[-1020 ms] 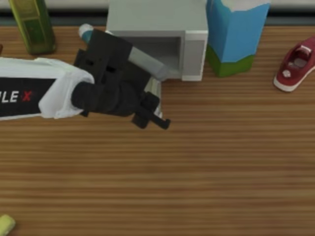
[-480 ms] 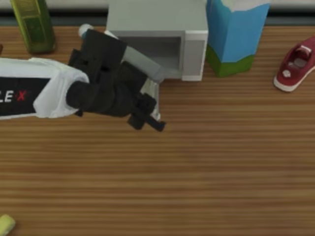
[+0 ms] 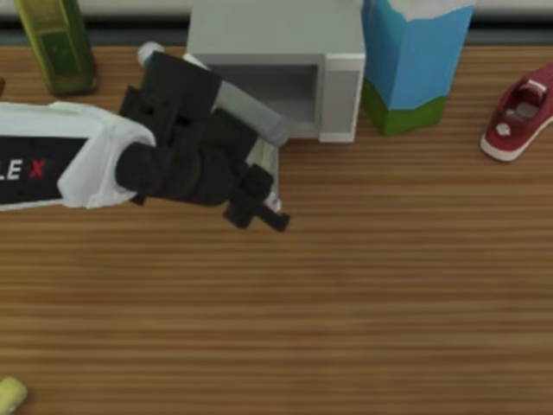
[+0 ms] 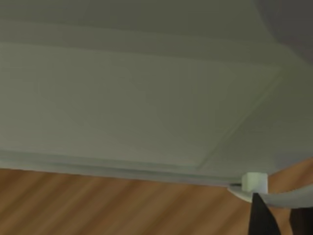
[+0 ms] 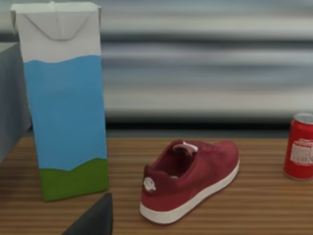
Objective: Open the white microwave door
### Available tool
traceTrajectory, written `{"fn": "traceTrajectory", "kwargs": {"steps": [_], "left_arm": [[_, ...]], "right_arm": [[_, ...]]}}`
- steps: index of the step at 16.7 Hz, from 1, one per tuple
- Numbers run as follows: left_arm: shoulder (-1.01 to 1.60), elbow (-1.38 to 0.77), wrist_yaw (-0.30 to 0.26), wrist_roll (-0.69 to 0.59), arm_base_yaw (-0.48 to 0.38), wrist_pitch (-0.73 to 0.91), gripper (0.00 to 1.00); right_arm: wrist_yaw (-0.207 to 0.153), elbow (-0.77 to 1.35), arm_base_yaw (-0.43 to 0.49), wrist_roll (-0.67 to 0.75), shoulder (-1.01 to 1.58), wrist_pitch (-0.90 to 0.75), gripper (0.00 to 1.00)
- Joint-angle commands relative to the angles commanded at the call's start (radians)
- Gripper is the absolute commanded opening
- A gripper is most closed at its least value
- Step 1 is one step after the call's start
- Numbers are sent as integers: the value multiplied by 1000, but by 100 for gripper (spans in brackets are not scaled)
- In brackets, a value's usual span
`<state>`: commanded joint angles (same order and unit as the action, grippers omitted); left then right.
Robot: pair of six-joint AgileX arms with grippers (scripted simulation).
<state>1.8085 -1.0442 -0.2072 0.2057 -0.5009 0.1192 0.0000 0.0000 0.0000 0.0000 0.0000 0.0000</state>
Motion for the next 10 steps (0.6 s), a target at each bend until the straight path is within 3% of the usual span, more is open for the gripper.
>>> {"fn": "traceTrajectory", "kwargs": {"steps": [10], "left_arm": [[0,0,0,0,0,0,0]], "right_arm": [[0,0,0,0,0,0,100]]}}
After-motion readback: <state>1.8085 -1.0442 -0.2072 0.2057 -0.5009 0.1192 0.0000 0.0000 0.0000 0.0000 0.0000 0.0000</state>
